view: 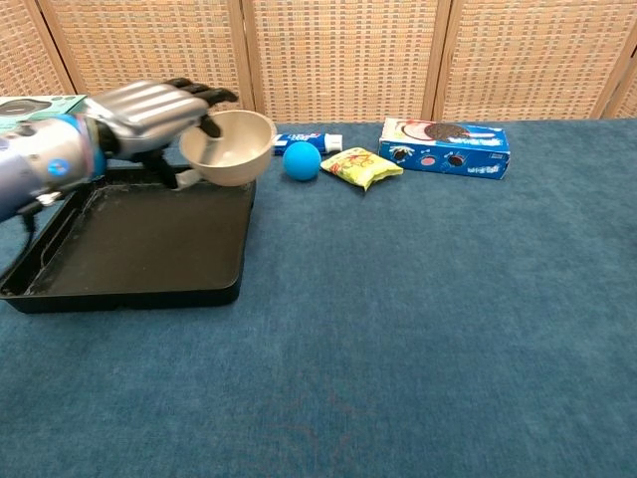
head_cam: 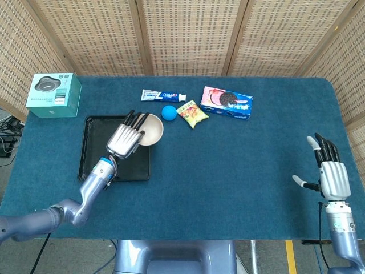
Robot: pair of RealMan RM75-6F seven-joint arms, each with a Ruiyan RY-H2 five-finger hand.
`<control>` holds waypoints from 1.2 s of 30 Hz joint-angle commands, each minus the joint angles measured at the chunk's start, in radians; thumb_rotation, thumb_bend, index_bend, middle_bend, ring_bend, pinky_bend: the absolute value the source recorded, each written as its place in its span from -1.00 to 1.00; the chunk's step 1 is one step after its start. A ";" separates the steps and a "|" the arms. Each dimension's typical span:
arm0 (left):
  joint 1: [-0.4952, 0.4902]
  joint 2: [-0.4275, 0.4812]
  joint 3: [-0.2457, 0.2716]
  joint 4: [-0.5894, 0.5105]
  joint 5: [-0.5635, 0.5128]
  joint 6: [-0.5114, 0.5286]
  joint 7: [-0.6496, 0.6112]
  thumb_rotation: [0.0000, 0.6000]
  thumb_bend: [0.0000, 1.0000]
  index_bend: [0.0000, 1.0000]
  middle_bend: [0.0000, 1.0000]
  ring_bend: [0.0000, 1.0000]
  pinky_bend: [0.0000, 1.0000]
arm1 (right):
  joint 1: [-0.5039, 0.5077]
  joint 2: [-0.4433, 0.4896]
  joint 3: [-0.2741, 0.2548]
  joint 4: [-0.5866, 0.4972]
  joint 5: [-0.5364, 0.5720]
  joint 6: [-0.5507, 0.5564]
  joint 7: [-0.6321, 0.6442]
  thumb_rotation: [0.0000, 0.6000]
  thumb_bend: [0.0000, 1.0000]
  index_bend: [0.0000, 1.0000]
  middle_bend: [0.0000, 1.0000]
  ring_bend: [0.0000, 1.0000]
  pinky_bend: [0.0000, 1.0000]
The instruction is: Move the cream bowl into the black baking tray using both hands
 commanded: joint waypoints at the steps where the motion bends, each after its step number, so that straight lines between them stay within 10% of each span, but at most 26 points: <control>1: 0.057 0.041 0.041 -0.009 0.023 0.028 -0.058 1.00 -0.03 0.41 -1.00 -1.00 -1.00 | 0.000 -0.001 -0.001 -0.004 -0.002 0.001 -0.008 1.00 -0.45 -0.81 -1.00 -1.00 -1.00; 21: 0.162 0.008 0.100 0.098 0.039 -0.028 -0.145 1.00 -0.04 0.28 -1.00 -1.00 -1.00 | -0.011 0.009 -0.008 -0.035 -0.019 0.020 -0.039 1.00 -0.45 -0.81 -1.00 -1.00 -1.00; 29: 0.175 0.037 0.081 0.070 0.025 -0.037 -0.135 1.00 -0.38 -0.90 -1.00 -1.00 -1.00 | -0.011 0.009 -0.008 -0.037 -0.021 0.021 -0.041 1.00 -0.45 -0.81 -1.00 -1.00 -1.00; 36: 0.207 0.085 0.057 0.001 0.023 0.019 -0.141 1.00 -0.69 -1.00 -1.00 -1.00 -1.00 | -0.011 0.008 -0.009 -0.038 -0.024 0.021 -0.045 1.00 -0.45 -0.81 -1.00 -1.00 -1.00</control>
